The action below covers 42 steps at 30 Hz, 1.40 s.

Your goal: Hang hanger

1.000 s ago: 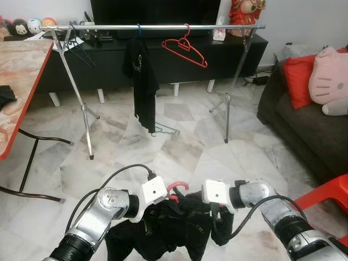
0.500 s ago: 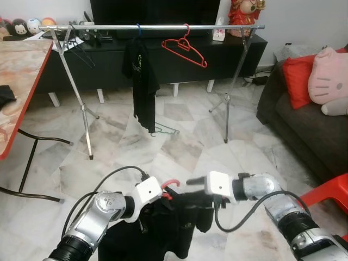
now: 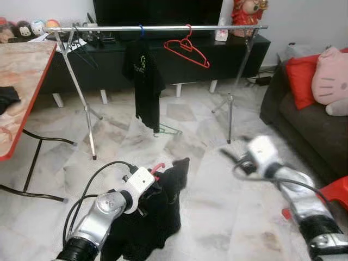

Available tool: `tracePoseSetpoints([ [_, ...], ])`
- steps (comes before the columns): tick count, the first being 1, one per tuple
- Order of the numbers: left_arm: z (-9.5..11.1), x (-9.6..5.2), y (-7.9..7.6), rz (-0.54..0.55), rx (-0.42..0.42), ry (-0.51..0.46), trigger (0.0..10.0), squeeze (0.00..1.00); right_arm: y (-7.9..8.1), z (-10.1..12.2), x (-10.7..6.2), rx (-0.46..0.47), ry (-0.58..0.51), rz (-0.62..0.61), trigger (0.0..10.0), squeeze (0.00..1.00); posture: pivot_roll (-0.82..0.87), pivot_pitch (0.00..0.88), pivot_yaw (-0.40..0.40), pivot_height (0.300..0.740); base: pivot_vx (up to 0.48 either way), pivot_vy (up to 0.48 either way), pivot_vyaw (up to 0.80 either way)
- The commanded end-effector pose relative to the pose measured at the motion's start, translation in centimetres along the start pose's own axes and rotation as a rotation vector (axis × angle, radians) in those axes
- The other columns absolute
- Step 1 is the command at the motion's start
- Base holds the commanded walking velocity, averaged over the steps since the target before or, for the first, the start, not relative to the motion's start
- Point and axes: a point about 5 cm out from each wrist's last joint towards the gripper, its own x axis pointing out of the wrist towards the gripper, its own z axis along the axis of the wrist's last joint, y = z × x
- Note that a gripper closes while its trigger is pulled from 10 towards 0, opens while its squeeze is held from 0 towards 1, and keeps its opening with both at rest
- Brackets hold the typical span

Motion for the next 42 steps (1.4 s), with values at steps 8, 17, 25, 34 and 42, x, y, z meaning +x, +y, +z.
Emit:
tracePoseSetpoints([
  [8, 1.8, -0.3, 1.8, 0.196, -0.021, -0.113, 10.0, 0.00, -4.0, -8.7, -5.6, 0.197, 0.313, -0.481, 10.0, 0.00, -0.09, 0.000, -0.012, 0.740, 0.000, 0.000, 0.00],
  [17, 1.6, -1.7, 2.9, 0.363, -0.132, -0.186, 10.0, 0.00, 2.2, -18.4, -13.1, 0.314, 0.794, -0.531, 10.0, 0.00, -0.07, 0.000, 0.003, 0.740, 0.000, 0.000, 0.00],
  [25, 0.6, -2.5, 3.0, 0.424, -0.226, -0.166, 10.0, 0.00, 8.9, -21.6, -16.6, 0.136, 1.028, -0.299, 10.0, 0.00, -0.04, 0.000, 0.002, 0.740, 0.062, 0.000, 0.00],
  [34, 1.6, -1.8, 3.2, 0.399, -0.195, -0.186, 10.0, 0.00, 13.1, -21.1, -15.3, -0.035, 1.039, -0.044, 10.0, 0.00, -0.07, 0.000, 0.023, 0.740, 0.398, 0.000, 0.00],
  [42, 1.3, -1.8, 2.7, 0.395, -0.204, -0.177, 10.0, 0.00, 14.3, -20.4, -14.2, -0.087, 0.991, 0.073, 10.0, 0.00, -0.07, 0.000, 0.025, 0.740, 0.478, 0.000, 0.00],
])
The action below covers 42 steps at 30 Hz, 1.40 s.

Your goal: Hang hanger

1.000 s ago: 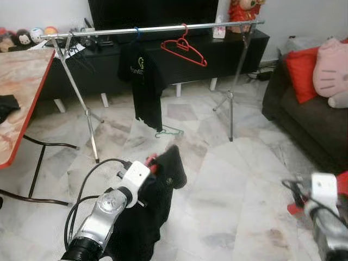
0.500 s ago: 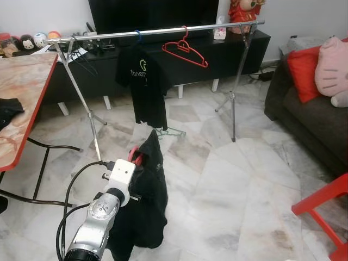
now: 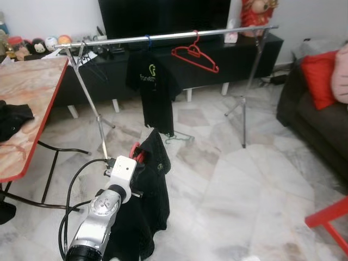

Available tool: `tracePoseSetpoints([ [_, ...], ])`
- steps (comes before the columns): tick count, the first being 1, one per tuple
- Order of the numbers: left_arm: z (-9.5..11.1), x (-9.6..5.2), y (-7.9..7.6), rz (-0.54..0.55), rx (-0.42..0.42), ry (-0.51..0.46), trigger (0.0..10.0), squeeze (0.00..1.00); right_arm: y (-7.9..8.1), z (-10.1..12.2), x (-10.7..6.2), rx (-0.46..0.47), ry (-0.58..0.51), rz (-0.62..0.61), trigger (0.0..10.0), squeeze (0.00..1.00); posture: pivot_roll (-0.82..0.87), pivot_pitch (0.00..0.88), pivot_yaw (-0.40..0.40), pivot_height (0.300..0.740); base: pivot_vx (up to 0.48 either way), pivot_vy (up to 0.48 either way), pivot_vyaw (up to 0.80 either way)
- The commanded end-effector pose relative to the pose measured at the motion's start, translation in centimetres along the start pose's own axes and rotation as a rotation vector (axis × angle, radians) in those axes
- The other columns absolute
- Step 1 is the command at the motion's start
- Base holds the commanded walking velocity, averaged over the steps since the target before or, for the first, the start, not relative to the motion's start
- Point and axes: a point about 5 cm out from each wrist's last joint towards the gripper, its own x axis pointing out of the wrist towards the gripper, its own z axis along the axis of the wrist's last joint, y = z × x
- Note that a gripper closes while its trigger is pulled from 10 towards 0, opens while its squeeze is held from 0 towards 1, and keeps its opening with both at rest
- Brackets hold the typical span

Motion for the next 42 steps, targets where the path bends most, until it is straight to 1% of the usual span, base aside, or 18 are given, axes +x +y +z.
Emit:
tracePoseSetpoints([
  [1, 1.23, 0.40, -0.75, -0.021, 0.000, -0.049, 10.0, 0.00, 0.31, -1.22, -0.11, -0.035, 0.040, 0.026, 10.0, 0.00, -0.06, 0.000, 0.024, 0.740, 0.480, 0.000, 0.00],
  [2, 1.18, 0.40, -0.76, -0.022, 0.002, -0.046, 10.0, 0.00, 0.34, -1.22, -0.11, -0.062, 0.040, 0.031, 10.0, 0.00, -0.06, 0.000, 0.024, 0.740, 0.480, 0.000, 0.00],
  [4, 1.17, 0.40, -0.75, -0.022, 0.003, -0.045, 10.0, 0.00, 0.38, -1.19, -0.11, -0.079, 0.039, 0.035, 10.0, 0.00, -0.06, 0.000, 0.025, 0.740, 0.480, 0.000, 0.00],
  [11, 1.20, 0.48, -0.76, -0.022, 0.007, -0.043, 10.0, 0.00, 0.63, -1.35, -0.14, -0.095, 0.041, 0.051, 10.0, 0.00, -0.06, 0.000, 0.027, 0.740, 0.480, 0.000, 0.00],
  [14, 1.16, 0.50, -0.79, -0.023, 0.010, -0.039, 10.0, 0.00, 0.83, -1.62, -0.19, -0.129, 0.041, 0.071, 10.0, 0.00, -0.06, 0.000, 0.028, 0.740, 0.480, 0.000, 0.00],
  [16, 1.08, 0.51, -0.78, -0.023, 0.011, -0.037, 10.0, 0.00, 0.93, -1.65, -0.20, -0.146, 0.042, 0.077, 10.0, 0.00, -0.06, 0.000, 0.030, 0.740, 0.480, 0.000, 0.68],
  [28, 0.93, 0.75, -0.89, -0.014, 0.017, -0.024, 10.0, 0.00, 1.17, -1.70, -0.22, -0.181, 0.043, 0.098, 10.0, 0.00, -0.07, 0.000, 0.027, 0.740, 0.480, 0.000, 0.80],
  [36, 0.93, 0.95, -1.08, -0.025, 0.028, -0.018, 10.0, 0.00, 1.18, -1.66, -0.22, -0.177, 0.042, 0.105, 10.0, 0.00, -0.07, 0.000, 0.023, 0.740, 0.480, 0.000, 0.79],
  [38, 0.85, 0.99, -1.25, -0.035, 0.054, -0.014, 10.0, 0.00, 1.21, -1.56, -0.21, -0.146, 0.041, 0.108, 10.0, 0.00, -0.07, 0.000, 0.022, 0.740, 0.373, 0.000, 0.00],
  [42, 0.50, 0.84, -1.73, -0.047, 0.053, -0.009, 10.0, 0.00, 1.23, -1.49, -0.21, -0.141, 0.036, 0.113, 10.0, 0.00, -0.07, 0.000, 0.017, 0.740, 0.000, 0.000, 0.00],
])
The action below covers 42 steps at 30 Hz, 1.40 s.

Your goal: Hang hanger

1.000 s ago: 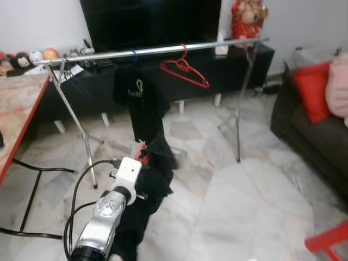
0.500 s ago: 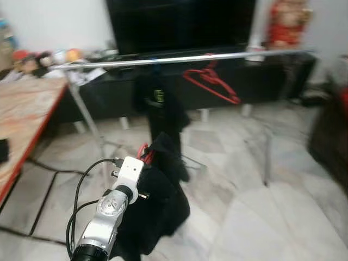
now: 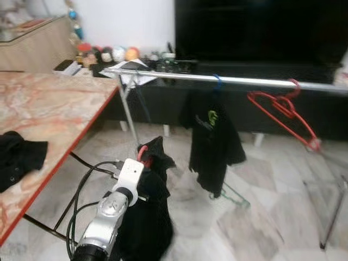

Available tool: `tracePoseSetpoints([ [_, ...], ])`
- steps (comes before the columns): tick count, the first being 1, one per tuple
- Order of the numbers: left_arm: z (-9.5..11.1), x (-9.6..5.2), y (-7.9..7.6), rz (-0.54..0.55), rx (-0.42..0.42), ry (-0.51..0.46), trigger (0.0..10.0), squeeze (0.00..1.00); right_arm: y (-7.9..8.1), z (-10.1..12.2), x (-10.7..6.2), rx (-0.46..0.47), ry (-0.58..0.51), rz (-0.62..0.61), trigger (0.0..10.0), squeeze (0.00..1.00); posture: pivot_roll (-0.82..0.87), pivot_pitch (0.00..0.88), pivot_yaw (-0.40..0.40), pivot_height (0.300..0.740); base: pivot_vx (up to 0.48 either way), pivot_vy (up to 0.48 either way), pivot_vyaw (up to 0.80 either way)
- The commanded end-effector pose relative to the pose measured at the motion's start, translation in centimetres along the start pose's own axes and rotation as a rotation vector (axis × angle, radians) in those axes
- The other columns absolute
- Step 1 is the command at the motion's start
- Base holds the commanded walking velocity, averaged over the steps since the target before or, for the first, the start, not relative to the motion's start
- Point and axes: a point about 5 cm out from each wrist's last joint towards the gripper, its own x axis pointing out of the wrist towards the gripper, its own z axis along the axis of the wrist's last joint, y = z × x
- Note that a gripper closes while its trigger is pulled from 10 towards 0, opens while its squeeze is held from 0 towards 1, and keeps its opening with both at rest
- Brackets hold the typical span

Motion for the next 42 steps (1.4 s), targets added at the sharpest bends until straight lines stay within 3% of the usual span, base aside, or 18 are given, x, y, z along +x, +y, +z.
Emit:
tracePoseSetpoints([
  [1, -0.23, -0.24, 0.35, 0.009, 0.024, 0.002, 10.0, 0.00, 0.75, 0.42, 0.02, 0.013, -0.018, 0.025, 10.0, 0.00, -0.07, 0.000, 0.017, 0.740, 0.000, 0.000, 0.00],
  [23, -0.32, -0.28, 0.14, 0.010, 0.040, 0.007, 10.0, 0.00, 0.50, 0.78, 0.03, 0.029, -0.036, 0.028, 10.0, 0.00, -0.06, 0.000, 0.003, 0.740, 0.000, 0.000, 0.00],
  [34, -0.20, -0.33, -0.27, -0.002, 0.051, -0.002, 10.0, 0.00, 0.30, 0.99, 0.03, 0.045, -0.045, 0.018, 10.0, 0.00, -0.06, 0.000, 0.001, 0.740, 0.000, -0.340, 0.00],
  [42, -0.27, -0.40, -0.61, -0.022, 0.015, 0.004, 10.0, 0.00, 0.26, 1.03, 0.03, 0.055, -0.047, 0.015, 10.0, 0.00, -0.06, 0.000, 0.000, 0.740, 0.000, -0.337, 0.00],
])
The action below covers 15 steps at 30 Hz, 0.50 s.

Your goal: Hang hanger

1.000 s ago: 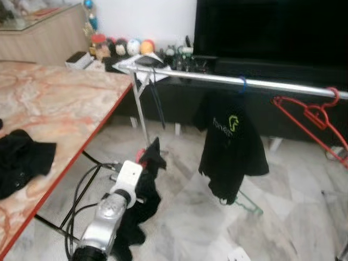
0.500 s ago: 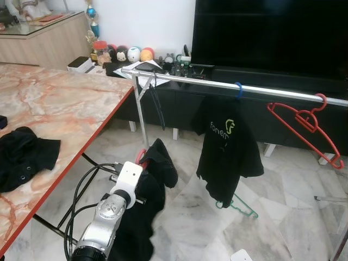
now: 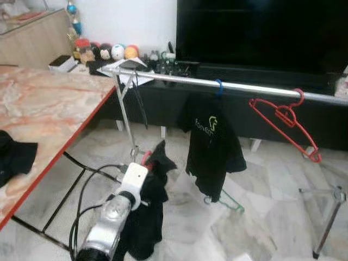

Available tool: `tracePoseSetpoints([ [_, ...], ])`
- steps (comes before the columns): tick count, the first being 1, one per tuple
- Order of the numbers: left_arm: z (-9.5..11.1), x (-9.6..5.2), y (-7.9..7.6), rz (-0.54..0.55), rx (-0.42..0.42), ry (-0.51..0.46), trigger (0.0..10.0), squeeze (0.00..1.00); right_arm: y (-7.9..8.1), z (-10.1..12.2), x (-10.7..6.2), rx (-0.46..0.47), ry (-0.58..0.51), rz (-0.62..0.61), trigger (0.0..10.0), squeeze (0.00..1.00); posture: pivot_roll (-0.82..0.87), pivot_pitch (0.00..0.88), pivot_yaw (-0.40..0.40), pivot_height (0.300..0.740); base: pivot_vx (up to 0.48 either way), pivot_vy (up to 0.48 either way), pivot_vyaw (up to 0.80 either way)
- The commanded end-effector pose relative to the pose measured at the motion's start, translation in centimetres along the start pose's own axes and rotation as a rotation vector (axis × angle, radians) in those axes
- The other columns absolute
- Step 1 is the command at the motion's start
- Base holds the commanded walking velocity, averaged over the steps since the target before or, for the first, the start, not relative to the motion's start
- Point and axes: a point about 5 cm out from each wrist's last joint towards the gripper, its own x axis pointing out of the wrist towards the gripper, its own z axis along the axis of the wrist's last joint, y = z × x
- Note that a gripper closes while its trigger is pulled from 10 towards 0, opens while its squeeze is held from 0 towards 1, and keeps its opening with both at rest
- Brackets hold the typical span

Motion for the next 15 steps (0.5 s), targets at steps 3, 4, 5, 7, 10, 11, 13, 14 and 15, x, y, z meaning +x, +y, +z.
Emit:
tracePoseSetpoints([
  [3, 0.91, -0.02, 0.10, 0.002, 0.001, -0.037, 10.0, 0.00, 0.43, 0.24, 0.02, 0.016, -0.008, 0.015, 10.0, 0.00, -0.06, 0.000, -0.001, 0.740, 0.000, -0.340, 0.00],
  [4, 0.91, -0.02, 0.02, 0.000, 0.000, -0.037, 10.0, 0.00, 0.41, 0.22, 0.02, 0.018, -0.008, 0.014, 10.0, 0.00, -0.06, 0.000, -0.002, 0.740, 0.000, -0.326, 0.00],
  [5, 0.90, -0.02, -0.02, -0.001, 0.000, -0.037, 10.0, 0.00, 0.40, 0.22, 0.02, 0.019, -0.007, 0.014, 10.0, 0.00, -0.06, 0.000, -0.002, 0.740, 0.000, -0.326, 0.00],
  [7, 0.91, 0.00, -0.10, -0.008, 0.008, -0.038, 10.0, 0.00, 0.38, 0.21, 0.02, 0.018, -0.006, 0.014, 10.0, 0.00, -0.06, 0.000, -0.005, 0.740, 0.000, -0.328, 0.00],
  [10, 0.98, 0.05, -0.15, -0.009, 0.010, -0.040, 10.0, 0.00, 0.31, 0.20, 0.02, 0.016, -0.002, 0.013, 10.0, 0.00, -0.06, 0.000, -0.007, 0.740, 0.000, -0.328, 0.00],
  [11, 0.99, 0.05, -0.15, -0.009, 0.010, -0.040, 10.0, 0.00, 0.30, 0.19, 0.03, 0.015, 0.000, 0.013, 10.0, 0.00, -0.06, 0.000, -0.007, 0.740, 0.000, -0.330, -0.61],
  [13, 0.99, 0.03, -0.15, -0.009, 0.009, -0.042, 10.0, 0.00, 0.30, 0.14, 0.03, 0.007, 0.010, 0.015, 10.0, 0.00, -0.06, 0.000, -0.007, 0.740, 0.000, -0.328, -0.74],
  [14, 1.01, 0.05, -0.16, -0.009, 0.008, -0.041, 10.0, 0.00, 0.27, 0.15, 0.03, 0.005, 0.011, 0.015, 10.0, 0.00, -0.06, 0.000, -0.009, 0.740, 0.000, -0.326, -0.79],
  [15, 1.01, 0.05, -0.17, -0.009, 0.008, -0.041, 10.0, 0.00, 0.25, 0.16, 0.03, 0.003, 0.012, 0.015, 10.0, 0.00, -0.06, 0.000, -0.009, 0.740, 0.000, -0.330, -0.79],
])
